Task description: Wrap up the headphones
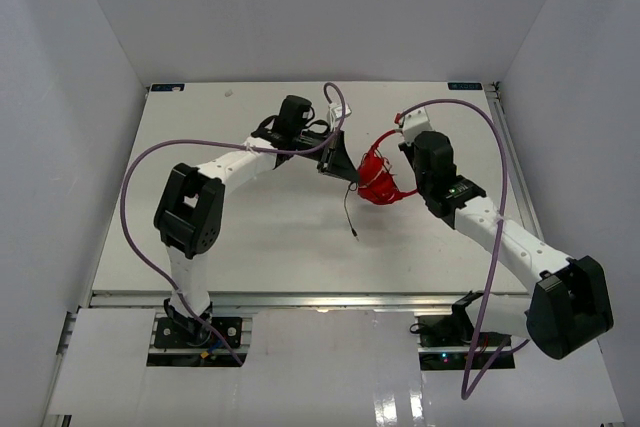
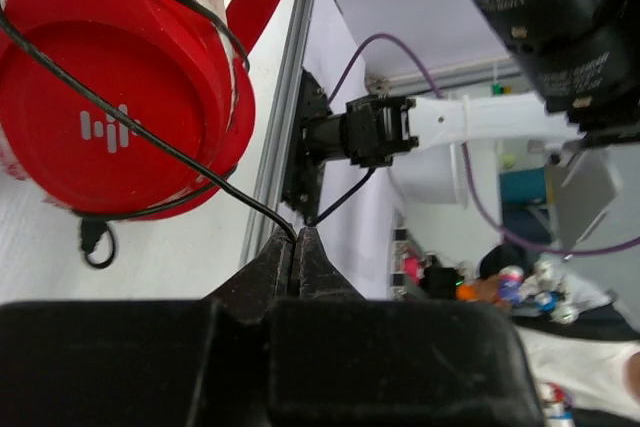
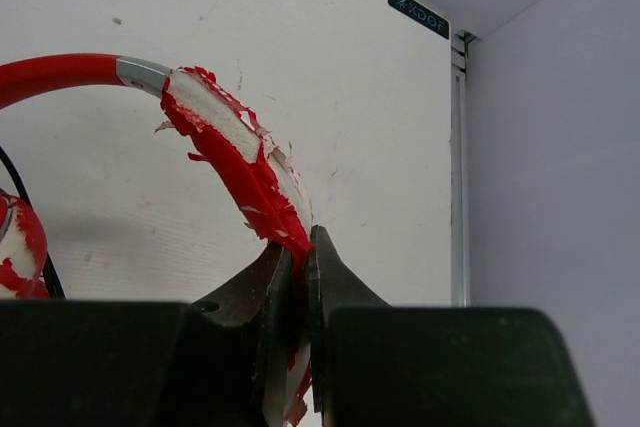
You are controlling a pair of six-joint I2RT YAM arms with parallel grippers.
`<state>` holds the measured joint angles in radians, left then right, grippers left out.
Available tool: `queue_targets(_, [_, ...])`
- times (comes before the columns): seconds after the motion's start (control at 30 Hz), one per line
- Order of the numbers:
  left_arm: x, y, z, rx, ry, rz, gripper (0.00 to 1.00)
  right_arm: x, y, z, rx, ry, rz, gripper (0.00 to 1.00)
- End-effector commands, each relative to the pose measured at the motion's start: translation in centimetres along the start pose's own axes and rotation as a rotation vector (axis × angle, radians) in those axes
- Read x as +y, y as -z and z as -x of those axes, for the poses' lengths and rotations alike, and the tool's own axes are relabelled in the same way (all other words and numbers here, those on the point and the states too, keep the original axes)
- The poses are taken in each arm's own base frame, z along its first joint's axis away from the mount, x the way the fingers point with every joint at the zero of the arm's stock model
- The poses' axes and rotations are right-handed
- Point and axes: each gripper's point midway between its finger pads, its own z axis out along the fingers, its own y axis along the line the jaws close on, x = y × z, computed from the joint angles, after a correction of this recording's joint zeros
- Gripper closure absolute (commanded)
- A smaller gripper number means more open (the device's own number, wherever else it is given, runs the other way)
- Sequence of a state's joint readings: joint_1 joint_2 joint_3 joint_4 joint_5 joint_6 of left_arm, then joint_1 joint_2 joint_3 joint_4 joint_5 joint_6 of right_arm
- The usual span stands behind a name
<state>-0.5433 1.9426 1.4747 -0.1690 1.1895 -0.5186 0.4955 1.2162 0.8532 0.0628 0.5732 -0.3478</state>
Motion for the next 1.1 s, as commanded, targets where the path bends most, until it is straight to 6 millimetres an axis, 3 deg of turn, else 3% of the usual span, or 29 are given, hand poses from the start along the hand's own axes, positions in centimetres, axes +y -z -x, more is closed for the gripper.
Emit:
queue_targets(0.0, [-4.0, -0.8, 2.0, -0.034, 0.078, -0.066, 1.0, -1.0, -0.3, 3.6, -0.102, -0.263, -0.084, 0.92])
queue_targets(0.13, [-3.8, -2.3, 4.4, -0.198, 0.194, -0.118, 1.0, 1.7, -1.4, 1.3, -0.036, -0.367, -0.02, 0.92])
queue_targets(0.3, [1.1, -5.2, 6.5, -0.345, 0.235, 0.055, 1.0, 4.3, -2.7, -1.8, 0.058, -0.46, 0.089, 0.92])
queue_targets(0.47, [6.8, -5.9, 6.5, -0.415, 0.265, 0.208, 0.98, 6.0, -3.7, -4.6, 0.135, -0.504, 0.204, 0.92])
queue_targets(0.53, [9.5, -6.1, 5.6, -0.405, 0.282, 0.285, 0.92, 6.8, -4.5, -6.7, 0.192, -0.519, 0.255, 0.92])
queue_targets(0.63, [11.4, -6.3, 4.9, -0.383, 0.306, 0.344, 0.76, 8.0, -5.0, -8.7, 0.255, -0.544, 0.318, 0.92])
queue_targets(0.7, [12.6, -6.5, 4.1, -0.359, 0.314, 0.392, 0.57, 8.5, -5.3, -9.3, 0.275, -0.551, 0.336, 0.92])
queue_targets(0.83, [11.8, -6.7, 4.3, -0.333, 0.28, 0.391, 0.34, 8.5, -5.3, -9.2, 0.273, -0.549, 0.364, 0.92])
queue_targets(1.0, [8.3, -6.4, 4.9, -0.257, 0.149, 0.406, 0.13, 7.2, -4.9, -8.7, 0.26, -0.549, 0.422, 0.65])
queue_targets(1.07, [7.2, -6.1, 4.7, -0.221, 0.102, 0.425, 0.02, 6.8, -4.7, -8.2, 0.245, -0.529, 0.449, 0.45])
